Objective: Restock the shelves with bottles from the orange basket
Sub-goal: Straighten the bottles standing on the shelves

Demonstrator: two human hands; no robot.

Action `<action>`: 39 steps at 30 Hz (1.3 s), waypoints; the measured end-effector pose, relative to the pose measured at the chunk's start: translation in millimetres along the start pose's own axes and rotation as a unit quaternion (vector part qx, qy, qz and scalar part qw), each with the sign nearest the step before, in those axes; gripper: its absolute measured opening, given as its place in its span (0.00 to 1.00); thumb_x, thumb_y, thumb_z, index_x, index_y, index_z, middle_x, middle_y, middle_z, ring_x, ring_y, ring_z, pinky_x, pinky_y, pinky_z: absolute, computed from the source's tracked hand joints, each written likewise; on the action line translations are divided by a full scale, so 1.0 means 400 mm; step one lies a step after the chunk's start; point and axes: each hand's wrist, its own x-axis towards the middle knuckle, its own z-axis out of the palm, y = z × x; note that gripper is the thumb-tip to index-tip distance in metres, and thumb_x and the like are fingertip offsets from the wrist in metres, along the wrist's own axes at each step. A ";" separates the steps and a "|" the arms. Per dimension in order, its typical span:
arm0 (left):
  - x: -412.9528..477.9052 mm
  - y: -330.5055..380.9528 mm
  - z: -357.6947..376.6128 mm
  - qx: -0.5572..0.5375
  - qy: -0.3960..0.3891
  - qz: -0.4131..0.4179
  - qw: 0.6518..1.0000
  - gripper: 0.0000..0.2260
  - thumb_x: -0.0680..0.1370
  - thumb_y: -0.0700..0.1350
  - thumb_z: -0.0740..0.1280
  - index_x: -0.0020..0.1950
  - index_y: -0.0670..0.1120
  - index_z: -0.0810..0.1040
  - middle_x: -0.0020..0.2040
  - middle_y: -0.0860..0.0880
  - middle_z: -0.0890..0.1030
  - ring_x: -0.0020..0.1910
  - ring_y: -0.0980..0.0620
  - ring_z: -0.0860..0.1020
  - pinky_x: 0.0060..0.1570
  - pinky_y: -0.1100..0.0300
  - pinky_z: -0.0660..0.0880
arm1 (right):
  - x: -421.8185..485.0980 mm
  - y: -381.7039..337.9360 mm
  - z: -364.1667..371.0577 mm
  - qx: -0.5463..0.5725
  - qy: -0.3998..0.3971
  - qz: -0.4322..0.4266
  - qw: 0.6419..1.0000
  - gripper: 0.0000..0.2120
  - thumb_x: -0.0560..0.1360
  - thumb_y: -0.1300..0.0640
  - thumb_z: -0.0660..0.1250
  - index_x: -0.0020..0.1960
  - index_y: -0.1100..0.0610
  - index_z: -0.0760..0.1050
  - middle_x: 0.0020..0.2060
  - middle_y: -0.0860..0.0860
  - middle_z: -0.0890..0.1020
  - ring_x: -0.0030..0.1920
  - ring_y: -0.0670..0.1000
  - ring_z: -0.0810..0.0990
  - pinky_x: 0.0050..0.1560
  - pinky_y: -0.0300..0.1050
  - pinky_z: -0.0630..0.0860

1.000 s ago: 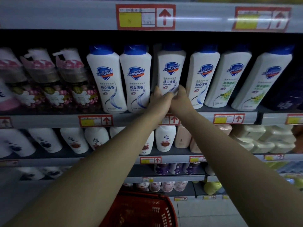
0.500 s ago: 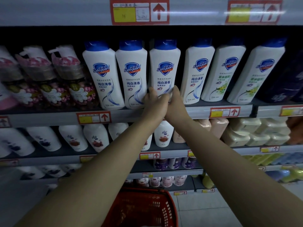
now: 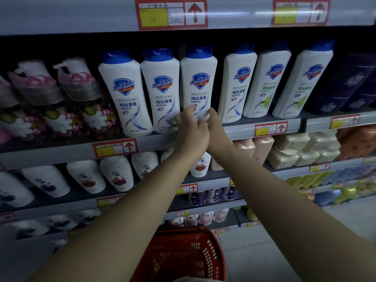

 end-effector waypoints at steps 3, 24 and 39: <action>0.003 0.001 0.001 -0.014 -0.057 0.004 0.998 0.17 0.83 0.44 0.54 0.71 0.46 0.67 0.70 0.46 0.66 0.68 0.49 0.68 0.62 0.63 0.61 | -0.013 -0.005 -0.015 -0.013 0.045 -0.018 0.999 0.32 0.71 0.47 0.63 0.70 0.61 0.61 0.64 0.60 0.72 0.64 0.57 0.73 0.59 0.49 0.74; 0.073 0.085 0.178 -0.083 -0.083 -0.019 0.993 0.16 0.79 0.45 0.56 0.66 0.48 0.71 0.63 0.48 0.78 0.61 0.50 0.75 0.64 0.53 0.70 | 0.103 0.044 -0.256 0.048 0.034 -0.061 0.996 0.14 0.74 0.65 0.66 0.57 0.57 0.67 0.52 0.53 0.79 0.49 0.46 0.80 0.45 0.36 0.79; 0.055 0.090 0.170 -0.013 -0.052 -0.036 0.998 0.18 0.78 0.44 0.60 0.68 0.44 0.66 0.67 0.45 0.72 0.68 0.46 0.69 0.69 0.46 0.66 | 0.085 0.061 -0.209 0.007 0.026 -0.035 0.999 0.23 0.70 0.54 0.67 0.63 0.52 0.67 0.58 0.57 0.76 0.57 0.55 0.77 0.57 0.55 0.78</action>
